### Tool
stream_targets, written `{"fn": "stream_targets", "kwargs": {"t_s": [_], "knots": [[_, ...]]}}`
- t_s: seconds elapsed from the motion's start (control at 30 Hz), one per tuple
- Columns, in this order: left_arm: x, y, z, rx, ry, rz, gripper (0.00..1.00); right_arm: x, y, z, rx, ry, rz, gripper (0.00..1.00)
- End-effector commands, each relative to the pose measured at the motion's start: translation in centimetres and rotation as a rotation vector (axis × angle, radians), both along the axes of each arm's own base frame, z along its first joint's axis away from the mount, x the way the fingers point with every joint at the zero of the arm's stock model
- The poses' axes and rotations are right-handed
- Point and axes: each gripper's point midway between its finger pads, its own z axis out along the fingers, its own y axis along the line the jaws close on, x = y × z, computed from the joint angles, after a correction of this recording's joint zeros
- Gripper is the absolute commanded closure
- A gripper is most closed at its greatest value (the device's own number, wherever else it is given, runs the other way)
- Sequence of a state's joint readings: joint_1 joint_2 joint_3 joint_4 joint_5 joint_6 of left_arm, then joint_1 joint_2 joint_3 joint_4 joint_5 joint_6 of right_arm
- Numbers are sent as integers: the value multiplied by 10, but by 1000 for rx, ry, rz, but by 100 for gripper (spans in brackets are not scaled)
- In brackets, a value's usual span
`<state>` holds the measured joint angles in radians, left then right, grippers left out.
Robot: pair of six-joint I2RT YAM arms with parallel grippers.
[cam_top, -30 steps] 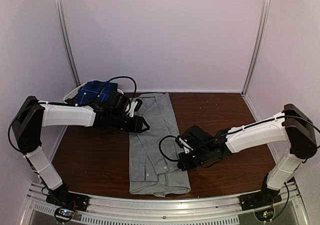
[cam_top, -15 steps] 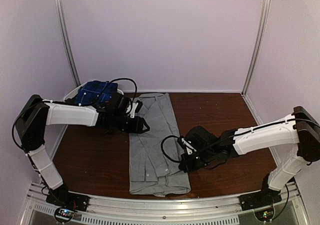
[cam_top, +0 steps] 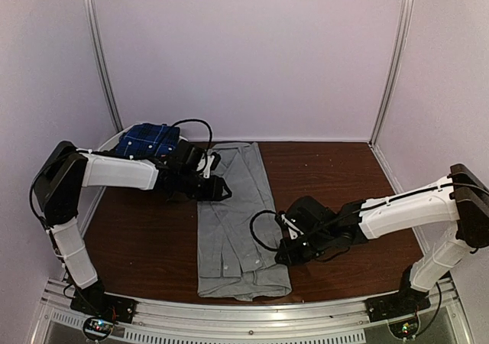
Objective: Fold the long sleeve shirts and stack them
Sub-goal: Place the sleeve of the rectangle-folded shirt, then move the rectangle-folded shirt to the center of the board.
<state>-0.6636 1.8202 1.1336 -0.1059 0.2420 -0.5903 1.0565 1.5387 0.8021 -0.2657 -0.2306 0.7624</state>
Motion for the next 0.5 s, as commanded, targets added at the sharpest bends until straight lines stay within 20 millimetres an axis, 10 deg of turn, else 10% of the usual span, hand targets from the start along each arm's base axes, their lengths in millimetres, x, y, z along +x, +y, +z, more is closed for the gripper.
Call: {"fn": "stream_targets", "kwargs": {"t_s": [0.0,0.17,0.47], "knots": [[23,2,12,-18,-55,49,50,5,-1,5,-15,-42,-6,74],[38,7,12,-10,-74,86,50,32,-2,29,-52,-152,-29,50],[68,1,9,26,-108,116,57,132,13,75,41,-326,-113,50]]}}
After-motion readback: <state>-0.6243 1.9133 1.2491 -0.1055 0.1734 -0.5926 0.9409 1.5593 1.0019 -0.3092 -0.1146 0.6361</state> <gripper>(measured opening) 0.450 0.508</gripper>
